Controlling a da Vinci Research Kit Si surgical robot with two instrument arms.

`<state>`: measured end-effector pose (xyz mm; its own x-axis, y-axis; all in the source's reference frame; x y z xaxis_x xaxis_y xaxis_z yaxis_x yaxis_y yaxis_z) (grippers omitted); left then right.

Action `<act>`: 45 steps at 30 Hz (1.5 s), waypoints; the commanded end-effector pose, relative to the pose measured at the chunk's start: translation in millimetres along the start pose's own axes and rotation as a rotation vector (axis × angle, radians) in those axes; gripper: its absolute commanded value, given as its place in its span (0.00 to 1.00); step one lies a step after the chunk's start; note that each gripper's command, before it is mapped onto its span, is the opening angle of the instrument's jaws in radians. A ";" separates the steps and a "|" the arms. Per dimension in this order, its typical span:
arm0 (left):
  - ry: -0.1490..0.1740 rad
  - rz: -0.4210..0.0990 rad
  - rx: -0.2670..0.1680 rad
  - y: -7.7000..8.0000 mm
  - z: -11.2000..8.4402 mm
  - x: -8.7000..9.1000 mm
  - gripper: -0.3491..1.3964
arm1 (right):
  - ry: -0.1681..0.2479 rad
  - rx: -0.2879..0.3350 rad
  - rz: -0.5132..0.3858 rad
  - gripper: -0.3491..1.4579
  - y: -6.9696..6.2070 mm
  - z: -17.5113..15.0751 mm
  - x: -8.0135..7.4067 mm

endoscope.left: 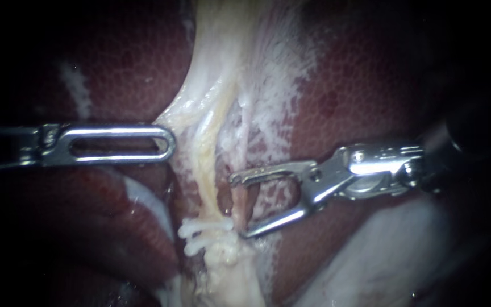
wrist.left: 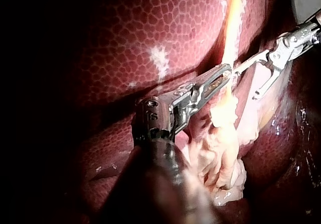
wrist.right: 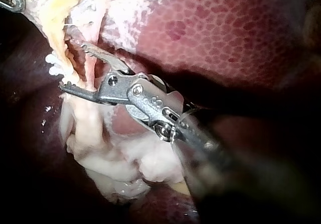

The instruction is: Going back second clip left tube

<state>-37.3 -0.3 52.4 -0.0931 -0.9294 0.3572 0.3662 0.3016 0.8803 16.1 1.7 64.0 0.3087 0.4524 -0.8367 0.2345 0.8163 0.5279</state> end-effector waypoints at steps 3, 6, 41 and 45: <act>0.000 0.000 0.000 0.0 0.0 0.0 0.00 | -0.003 -0.027 -0.023 0.52 -0.1 -1.8 0.4; 0.000 0.000 0.000 0.0 0.1 0.0 0.00 | -0.005 -0.044 -0.045 0.52 -0.2 -3.8 1.0; 0.001 0.015 -0.009 2.0 4.9 2.2 0.00 | -0.013 -0.077 -0.091 0.52 -2.3 -9.4 4.0; 0.014 0.020 -0.009 2.4 6.0 2.9 0.00 | -0.013 -0.077 -0.091 0.52 -2.3 -9.4 4.0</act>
<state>-42.4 -1.0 57.7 -0.0731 -0.9249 0.3730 0.3763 0.3208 0.8692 8.1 5.0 58.0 0.3017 0.3709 -0.8783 0.1908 0.8791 0.4368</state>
